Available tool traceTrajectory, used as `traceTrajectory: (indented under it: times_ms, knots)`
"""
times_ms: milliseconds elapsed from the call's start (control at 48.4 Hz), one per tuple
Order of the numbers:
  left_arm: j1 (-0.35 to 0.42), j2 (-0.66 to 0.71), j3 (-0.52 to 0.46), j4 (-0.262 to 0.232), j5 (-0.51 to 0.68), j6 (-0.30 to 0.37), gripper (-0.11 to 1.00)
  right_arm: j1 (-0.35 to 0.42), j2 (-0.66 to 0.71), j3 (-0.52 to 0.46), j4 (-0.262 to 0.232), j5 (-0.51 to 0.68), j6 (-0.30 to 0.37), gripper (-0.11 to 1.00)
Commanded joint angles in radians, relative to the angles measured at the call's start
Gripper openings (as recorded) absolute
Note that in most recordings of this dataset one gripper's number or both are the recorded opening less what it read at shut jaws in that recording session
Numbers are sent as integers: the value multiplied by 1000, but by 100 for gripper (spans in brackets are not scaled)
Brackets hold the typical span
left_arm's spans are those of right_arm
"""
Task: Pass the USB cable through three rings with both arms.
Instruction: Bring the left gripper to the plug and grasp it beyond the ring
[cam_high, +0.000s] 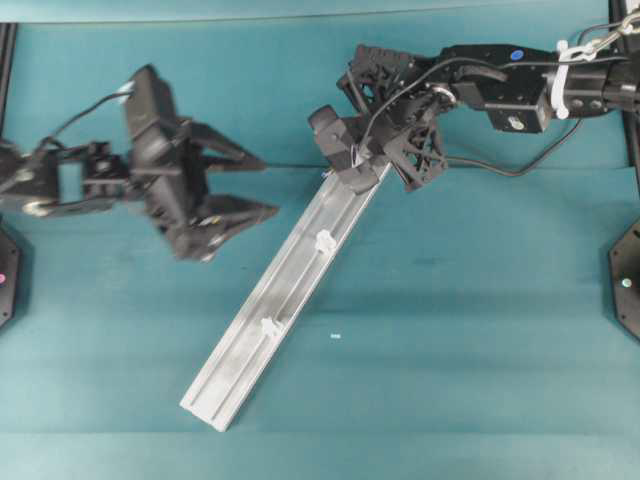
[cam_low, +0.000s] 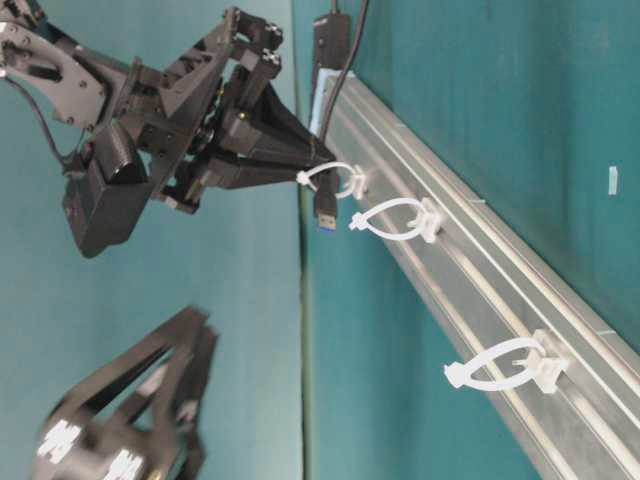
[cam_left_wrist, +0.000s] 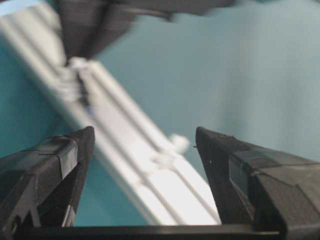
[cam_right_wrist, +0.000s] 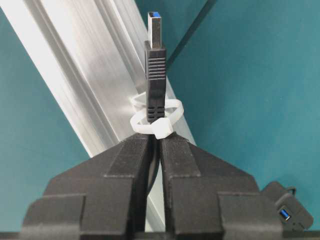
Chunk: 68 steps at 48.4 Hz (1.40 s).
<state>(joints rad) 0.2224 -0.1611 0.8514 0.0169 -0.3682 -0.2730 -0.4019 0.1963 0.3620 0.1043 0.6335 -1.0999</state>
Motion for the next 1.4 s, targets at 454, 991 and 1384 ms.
traceTrajectory:
  times_ms: [454,991,1384]
  knots:
    - [26,284,-156,2,-58,-34,88,5,0,-9,12,-6,-3,8]
    - [34,436,-290,2,-71,-34,87,5,2,-9,32,-3,-2,8]
    - [34,434,-279,2,-63,-41,76,5,0,-6,32,-2,-2,8]
